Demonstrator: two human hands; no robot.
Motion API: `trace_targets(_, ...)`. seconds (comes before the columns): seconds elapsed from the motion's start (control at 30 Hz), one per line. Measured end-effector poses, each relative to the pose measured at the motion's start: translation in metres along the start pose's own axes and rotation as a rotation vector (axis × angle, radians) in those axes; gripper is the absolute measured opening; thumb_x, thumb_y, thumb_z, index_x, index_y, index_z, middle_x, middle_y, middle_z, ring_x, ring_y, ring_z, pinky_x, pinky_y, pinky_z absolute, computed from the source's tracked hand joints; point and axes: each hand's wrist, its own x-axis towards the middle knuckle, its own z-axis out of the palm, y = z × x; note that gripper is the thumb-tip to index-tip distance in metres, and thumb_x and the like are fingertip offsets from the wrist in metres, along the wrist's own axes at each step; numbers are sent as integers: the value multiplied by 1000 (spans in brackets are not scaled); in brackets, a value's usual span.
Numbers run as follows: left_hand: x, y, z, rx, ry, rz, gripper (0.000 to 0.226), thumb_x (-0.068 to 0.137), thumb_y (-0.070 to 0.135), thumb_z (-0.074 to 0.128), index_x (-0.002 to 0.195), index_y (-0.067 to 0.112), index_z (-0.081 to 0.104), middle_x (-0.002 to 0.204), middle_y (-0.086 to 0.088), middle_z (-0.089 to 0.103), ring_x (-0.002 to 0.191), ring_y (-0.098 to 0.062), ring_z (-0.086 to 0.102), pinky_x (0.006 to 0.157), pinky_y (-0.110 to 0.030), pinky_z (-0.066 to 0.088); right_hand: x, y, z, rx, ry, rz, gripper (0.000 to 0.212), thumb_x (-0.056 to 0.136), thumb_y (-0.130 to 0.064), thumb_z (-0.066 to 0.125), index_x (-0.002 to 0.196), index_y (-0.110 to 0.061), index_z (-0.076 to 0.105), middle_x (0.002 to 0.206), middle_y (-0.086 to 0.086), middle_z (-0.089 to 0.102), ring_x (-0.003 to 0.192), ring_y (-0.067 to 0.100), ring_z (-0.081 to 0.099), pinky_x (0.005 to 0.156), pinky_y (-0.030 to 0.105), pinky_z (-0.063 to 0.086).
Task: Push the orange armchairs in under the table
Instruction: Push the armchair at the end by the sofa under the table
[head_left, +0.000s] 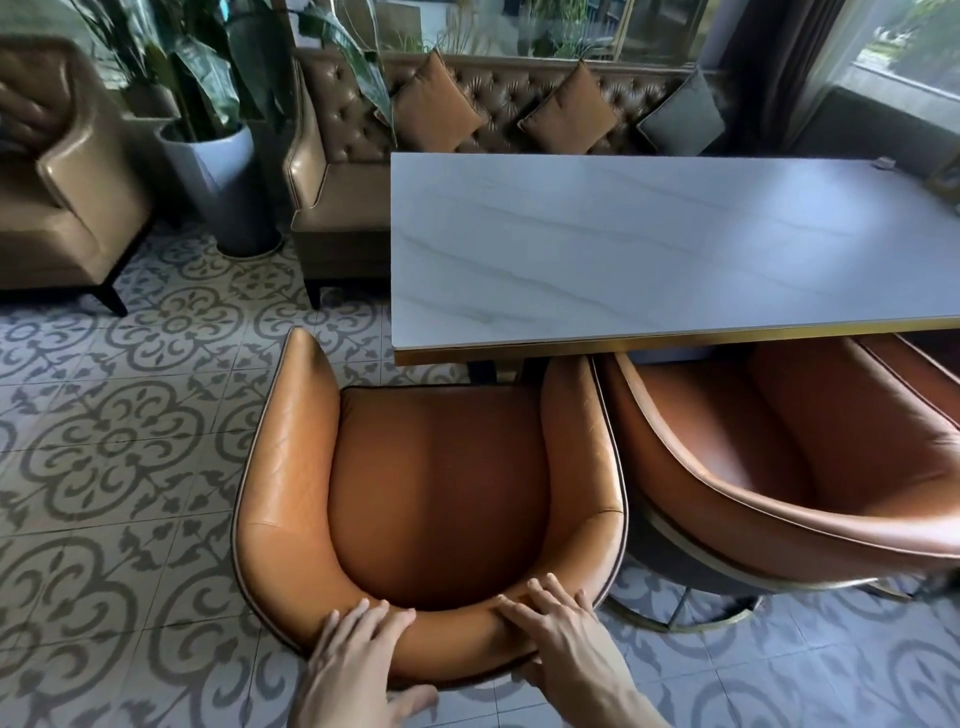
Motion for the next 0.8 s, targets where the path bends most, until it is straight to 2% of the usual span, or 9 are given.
trace_targets(0.07, 1, 1, 1, -48, -34, -56, 100, 48, 87, 36, 140, 49, 38, 152, 20, 35, 144, -7, 23, 118, -30, 7, 3, 3, 2, -7, 15, -11, 79, 89, -25, 70, 157, -37, 31, 160, 19, 35, 151, 39, 24, 116, 59, 27)
trace_targets(0.13, 2, 1, 1, -36, -29, -61, 102, 47, 88, 32, 140, 48, 39, 153, 18, 35, 145, -7, 21, 117, -30, 5, 8, 3, 3, -47, 15, -30, 80, 88, -22, 71, 156, -36, 32, 155, 20, 41, 147, 40, 29, 111, 58, 33)
trace_targets(0.23, 1, 3, -5, -18, -58, -88, 91, 60, 88, 49, 141, 47, 37, 154, 18, 33, 145, -7, 19, 119, -31, 4, 9, 2, 3, -47, 24, -40, 75, 91, -26, 70, 156, -34, 33, 150, 16, 44, 143, 36, 31, 106, 56, 34)
trace_targets(0.3, 2, 4, -2, -11, -42, -86, 83, 69, 81, 57, 142, 46, 37, 155, 17, 33, 145, -8, 19, 120, -33, 6, 9, 5, -1, -42, 32, -43, 73, 91, -28, 69, 155, -35, 34, 145, 11, 46, 140, 32, 32, 106, 53, 34)
trace_targets(0.4, 9, 8, 1, 5, -46, -79, 83, 70, 82, 56, 142, 44, 38, 155, 14, 35, 145, -10, 22, 120, -35, 9, 12, 15, -2, 0, 76, -46, 71, 90, -24, 71, 153, -36, 40, 140, 7, 51, 136, 31, 36, 104, 52, 36)
trace_targets(0.5, 13, 8, 2, 1, -58, -85, 81, 70, 81, 58, 139, 43, 41, 153, 13, 38, 144, -11, 24, 121, -36, 10, 18, 21, -2, 25, 57, -63, 66, 89, -34, 72, 149, -37, 46, 130, 4, 55, 126, 28, 43, 97, 51, 40)
trace_targets(0.57, 11, 8, 2, -14, -38, -99, 79, 71, 80, 59, 139, 43, 42, 153, 13, 38, 144, -11, 24, 121, -35, 9, 18, 21, -3, 18, 56, -63, 65, 90, -39, 69, 150, -37, 45, 129, 4, 55, 124, 27, 42, 97, 50, 39)
trace_targets(0.8, 11, 9, 2, -21, -25, -101, 79, 68, 81, 60, 135, 41, 46, 148, 16, 43, 142, -11, 29, 120, -35, 11, 17, 18, -5, 47, 46, -41, 67, 90, -34, 73, 151, -37, 45, 132, 5, 55, 126, 28, 40, 101, 50, 36)
